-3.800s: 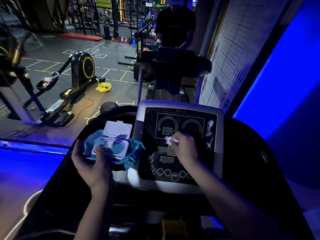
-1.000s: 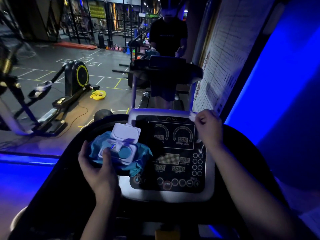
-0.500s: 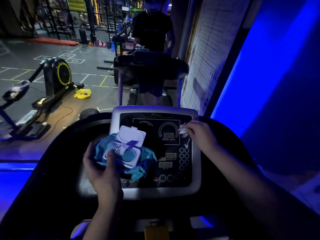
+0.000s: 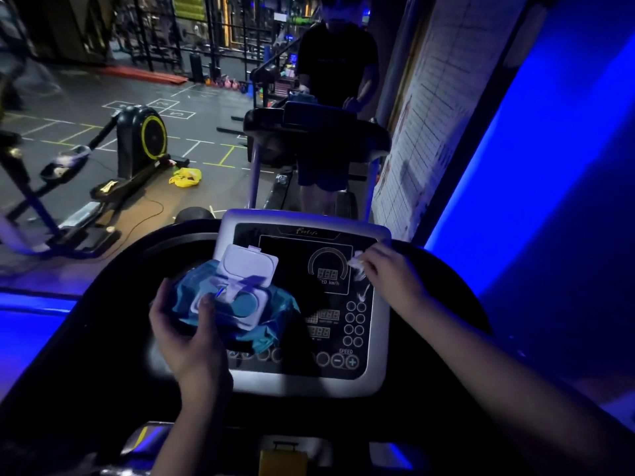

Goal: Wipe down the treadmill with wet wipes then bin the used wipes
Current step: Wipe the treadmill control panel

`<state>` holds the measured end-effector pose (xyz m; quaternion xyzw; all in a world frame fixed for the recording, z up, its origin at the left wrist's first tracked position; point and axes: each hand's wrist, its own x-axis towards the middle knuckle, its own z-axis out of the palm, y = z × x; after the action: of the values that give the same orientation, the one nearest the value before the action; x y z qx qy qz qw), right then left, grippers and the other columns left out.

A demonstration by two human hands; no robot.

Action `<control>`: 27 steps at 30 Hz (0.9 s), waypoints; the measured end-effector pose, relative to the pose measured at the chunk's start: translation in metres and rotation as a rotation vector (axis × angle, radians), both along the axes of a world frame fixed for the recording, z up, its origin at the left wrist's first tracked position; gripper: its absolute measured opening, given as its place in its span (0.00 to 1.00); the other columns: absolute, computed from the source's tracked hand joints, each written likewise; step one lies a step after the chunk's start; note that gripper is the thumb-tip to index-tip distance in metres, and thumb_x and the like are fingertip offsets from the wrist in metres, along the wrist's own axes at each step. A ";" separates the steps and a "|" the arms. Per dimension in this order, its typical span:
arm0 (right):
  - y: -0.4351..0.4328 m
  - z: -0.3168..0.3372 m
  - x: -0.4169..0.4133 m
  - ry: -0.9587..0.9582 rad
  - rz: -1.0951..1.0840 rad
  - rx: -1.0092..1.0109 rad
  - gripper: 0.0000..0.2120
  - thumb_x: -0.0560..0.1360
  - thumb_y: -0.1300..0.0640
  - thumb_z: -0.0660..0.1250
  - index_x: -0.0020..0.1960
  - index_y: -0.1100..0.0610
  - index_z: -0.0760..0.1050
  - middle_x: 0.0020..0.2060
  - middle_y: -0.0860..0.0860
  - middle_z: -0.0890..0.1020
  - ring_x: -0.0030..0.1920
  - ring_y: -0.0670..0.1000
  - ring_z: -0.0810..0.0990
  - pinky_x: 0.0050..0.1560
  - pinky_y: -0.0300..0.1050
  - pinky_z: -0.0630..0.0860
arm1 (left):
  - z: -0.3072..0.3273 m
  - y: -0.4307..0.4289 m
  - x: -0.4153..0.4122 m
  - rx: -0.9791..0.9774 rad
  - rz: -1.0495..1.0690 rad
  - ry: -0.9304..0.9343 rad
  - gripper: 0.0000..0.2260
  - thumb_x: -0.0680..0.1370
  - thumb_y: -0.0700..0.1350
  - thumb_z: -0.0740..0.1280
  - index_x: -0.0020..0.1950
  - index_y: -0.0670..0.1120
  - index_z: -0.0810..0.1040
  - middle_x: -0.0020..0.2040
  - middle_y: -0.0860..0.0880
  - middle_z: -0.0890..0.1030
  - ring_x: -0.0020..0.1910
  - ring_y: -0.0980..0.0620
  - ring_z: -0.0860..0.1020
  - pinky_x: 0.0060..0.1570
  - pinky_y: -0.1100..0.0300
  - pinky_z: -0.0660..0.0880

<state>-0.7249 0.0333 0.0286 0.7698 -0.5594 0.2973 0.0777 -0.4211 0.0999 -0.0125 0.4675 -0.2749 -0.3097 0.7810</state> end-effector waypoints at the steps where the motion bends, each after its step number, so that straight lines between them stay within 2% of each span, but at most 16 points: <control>1: 0.006 -0.008 0.002 0.017 -0.004 0.013 0.04 0.72 0.65 0.73 0.44 0.58 0.81 0.43 0.52 0.82 0.41 0.54 0.83 0.42 0.40 0.72 | 0.000 0.003 -0.002 0.002 0.012 -0.016 0.23 0.83 0.37 0.70 0.77 0.48 0.70 0.67 0.53 0.77 0.68 0.52 0.77 0.71 0.58 0.74; 2: 0.011 -0.015 0.003 0.013 -0.013 0.032 0.05 0.71 0.65 0.74 0.42 0.57 0.79 0.42 0.52 0.82 0.40 0.55 0.83 0.39 0.43 0.75 | 0.000 0.005 -0.004 0.006 0.026 -0.033 0.23 0.83 0.36 0.70 0.76 0.47 0.70 0.67 0.53 0.76 0.66 0.54 0.77 0.68 0.63 0.74; 4: 0.015 -0.021 0.002 -0.114 -0.050 0.106 0.07 0.70 0.65 0.75 0.39 0.57 0.79 0.40 0.50 0.83 0.37 0.53 0.84 0.37 0.46 0.78 | -0.002 0.008 -0.006 0.008 0.052 -0.076 0.23 0.82 0.35 0.70 0.76 0.47 0.70 0.66 0.53 0.77 0.63 0.58 0.77 0.67 0.65 0.74; 7: 0.003 0.000 -0.005 -0.570 -0.140 0.167 0.06 0.71 0.64 0.76 0.42 0.57 0.81 0.38 0.49 0.85 0.36 0.37 0.81 0.40 0.38 0.77 | -0.003 0.011 -0.010 0.007 0.075 -0.105 0.24 0.82 0.35 0.70 0.76 0.46 0.70 0.65 0.54 0.77 0.63 0.57 0.77 0.69 0.61 0.73; 8: -0.002 0.009 -0.009 -0.647 -0.155 0.136 0.06 0.72 0.64 0.76 0.43 0.56 0.80 0.39 0.49 0.85 0.37 0.36 0.81 0.42 0.37 0.77 | -0.002 0.011 -0.011 0.011 0.078 -0.101 0.23 0.82 0.35 0.70 0.76 0.46 0.71 0.65 0.55 0.77 0.64 0.56 0.77 0.69 0.60 0.73; 9: -0.007 0.016 -0.014 -0.597 -0.176 0.093 0.07 0.73 0.63 0.74 0.45 0.55 0.78 0.41 0.49 0.85 0.40 0.40 0.82 0.43 0.40 0.78 | -0.001 0.012 -0.013 0.016 0.083 -0.095 0.23 0.82 0.35 0.70 0.75 0.47 0.71 0.64 0.56 0.77 0.63 0.56 0.77 0.68 0.60 0.73; 10: -0.011 0.019 -0.019 -0.457 -0.177 0.048 0.07 0.74 0.62 0.73 0.47 0.54 0.76 0.43 0.50 0.84 0.42 0.47 0.83 0.43 0.43 0.78 | -0.001 0.014 -0.015 0.022 0.086 -0.091 0.23 0.82 0.35 0.70 0.75 0.47 0.71 0.64 0.57 0.77 0.63 0.57 0.77 0.68 0.61 0.74; 12: -0.016 0.017 -0.021 -0.040 -0.132 0.002 0.06 0.75 0.63 0.71 0.49 0.55 0.76 0.46 0.53 0.83 0.43 0.57 0.83 0.42 0.49 0.78 | -0.001 0.016 -0.016 0.033 0.101 -0.095 0.23 0.82 0.35 0.70 0.75 0.46 0.71 0.63 0.58 0.77 0.60 0.61 0.78 0.67 0.63 0.74; 13: -0.015 0.011 -0.020 0.109 -0.088 -0.020 0.07 0.73 0.64 0.71 0.48 0.56 0.76 0.45 0.54 0.83 0.42 0.60 0.83 0.42 0.50 0.78 | -0.001 0.016 -0.016 0.039 0.109 -0.103 0.23 0.82 0.35 0.70 0.76 0.45 0.71 0.63 0.57 0.77 0.60 0.63 0.78 0.67 0.64 0.74; 15: -0.006 0.001 -0.013 0.208 -0.052 -0.079 0.10 0.68 0.67 0.75 0.43 0.57 0.76 0.40 0.55 0.82 0.38 0.61 0.81 0.39 0.50 0.77 | -0.002 0.019 -0.015 0.046 0.120 -0.139 0.24 0.82 0.35 0.71 0.76 0.44 0.71 0.65 0.54 0.77 0.61 0.61 0.78 0.67 0.63 0.74; 17: 0.010 -0.008 -0.005 0.179 -0.089 -0.111 0.11 0.66 0.65 0.77 0.41 0.57 0.76 0.37 0.54 0.80 0.34 0.60 0.80 0.33 0.47 0.75 | -0.003 0.023 -0.014 0.052 0.130 -0.195 0.24 0.82 0.36 0.71 0.77 0.45 0.71 0.68 0.50 0.77 0.63 0.58 0.78 0.68 0.62 0.73; 21: 0.032 -0.043 0.007 -0.079 -0.206 0.011 0.10 0.70 0.60 0.76 0.40 0.53 0.75 0.39 0.52 0.80 0.33 0.58 0.81 0.31 0.42 0.66 | -0.004 0.028 -0.019 0.076 0.130 -0.241 0.24 0.82 0.36 0.71 0.77 0.44 0.71 0.69 0.48 0.77 0.65 0.57 0.78 0.70 0.60 0.73; 23: 0.042 -0.058 0.013 -0.248 -0.200 0.083 0.09 0.71 0.59 0.77 0.40 0.53 0.77 0.38 0.51 0.81 0.33 0.54 0.83 0.30 0.41 0.70 | -0.002 0.028 -0.022 0.085 0.137 -0.248 0.24 0.81 0.36 0.71 0.77 0.43 0.71 0.68 0.48 0.77 0.62 0.62 0.78 0.69 0.63 0.73; 25: 0.046 -0.052 0.018 -0.548 -0.102 0.170 0.06 0.72 0.60 0.77 0.40 0.54 0.80 0.37 0.47 0.84 0.37 0.46 0.85 0.37 0.38 0.76 | 0.001 0.028 -0.025 0.086 0.134 -0.253 0.24 0.81 0.35 0.71 0.77 0.42 0.71 0.68 0.48 0.77 0.61 0.65 0.78 0.67 0.66 0.73; 27: 0.039 -0.035 0.012 -0.796 -0.067 0.192 0.05 0.72 0.61 0.77 0.43 0.57 0.82 0.37 0.45 0.85 0.40 0.40 0.83 0.44 0.34 0.76 | 0.002 0.030 -0.029 0.093 0.117 -0.240 0.24 0.82 0.35 0.70 0.77 0.42 0.71 0.69 0.47 0.77 0.61 0.63 0.79 0.67 0.66 0.73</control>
<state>-0.7125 0.0728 -0.0066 0.5797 -0.5958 0.5156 -0.2074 -0.4496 0.1295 -0.0101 0.5521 -0.3243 -0.2180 0.7365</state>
